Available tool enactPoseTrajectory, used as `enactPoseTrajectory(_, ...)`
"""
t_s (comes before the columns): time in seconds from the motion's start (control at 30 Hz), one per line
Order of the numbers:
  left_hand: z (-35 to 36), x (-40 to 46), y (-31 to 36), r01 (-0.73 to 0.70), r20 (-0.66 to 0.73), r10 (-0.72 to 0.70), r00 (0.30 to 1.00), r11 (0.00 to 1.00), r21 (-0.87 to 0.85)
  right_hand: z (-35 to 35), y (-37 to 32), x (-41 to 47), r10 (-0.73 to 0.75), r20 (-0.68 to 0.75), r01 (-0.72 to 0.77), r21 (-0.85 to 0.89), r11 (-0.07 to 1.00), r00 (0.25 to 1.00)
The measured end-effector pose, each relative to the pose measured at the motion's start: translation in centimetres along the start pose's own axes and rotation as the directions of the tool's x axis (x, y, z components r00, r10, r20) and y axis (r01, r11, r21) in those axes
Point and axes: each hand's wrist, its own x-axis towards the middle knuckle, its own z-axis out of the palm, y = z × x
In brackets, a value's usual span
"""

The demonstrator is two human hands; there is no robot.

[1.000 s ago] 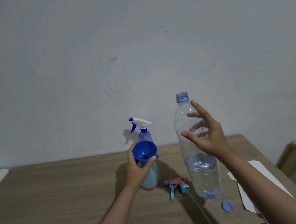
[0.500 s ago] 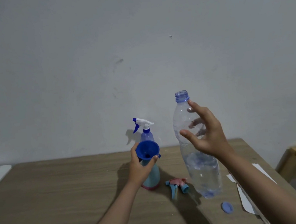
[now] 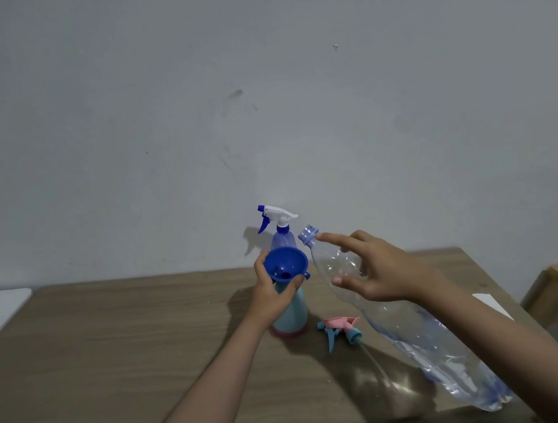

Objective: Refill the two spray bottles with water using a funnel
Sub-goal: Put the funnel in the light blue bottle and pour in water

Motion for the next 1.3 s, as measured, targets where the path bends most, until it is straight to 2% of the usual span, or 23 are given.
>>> enactPoseTrajectory(0.23, -0.3, 0.4, -0.5, 0.017, 0.031, -0.017, 0.999, 1.0, 0.01, 2.0, 0.9, 0.8, 0.034, 0.148, -0.034, 0.0, 0.999, 0.988)
enactPoseTrajectory(0.53, -0.5, 0.6, -0.7, 0.01, 0.056, -0.011, 0.998, 1.0, 0.015, 2.2, 0.7, 1.9, 0.078, 0.263, -0.061, -0.074, 0.995, 0.962)
enactPoseTrajectory(0.87, -0.5, 0.7, -1.0, -0.002, 0.049, 0.001, 0.999, 1.0, 0.007, 1.6, 0.1, 2.3, 0.109, 0.336, -0.052, -0.173, 0.984, 0.935)
enactPoseTrajectory(1.3, -0.4, 0.9, -1.1, -0.014, 0.047, 0.014, 0.999, 1.0, 0.003, 0.9, -0.4, 2.5, 0.112, 0.359, -0.03, -0.226, 0.974, 0.927)
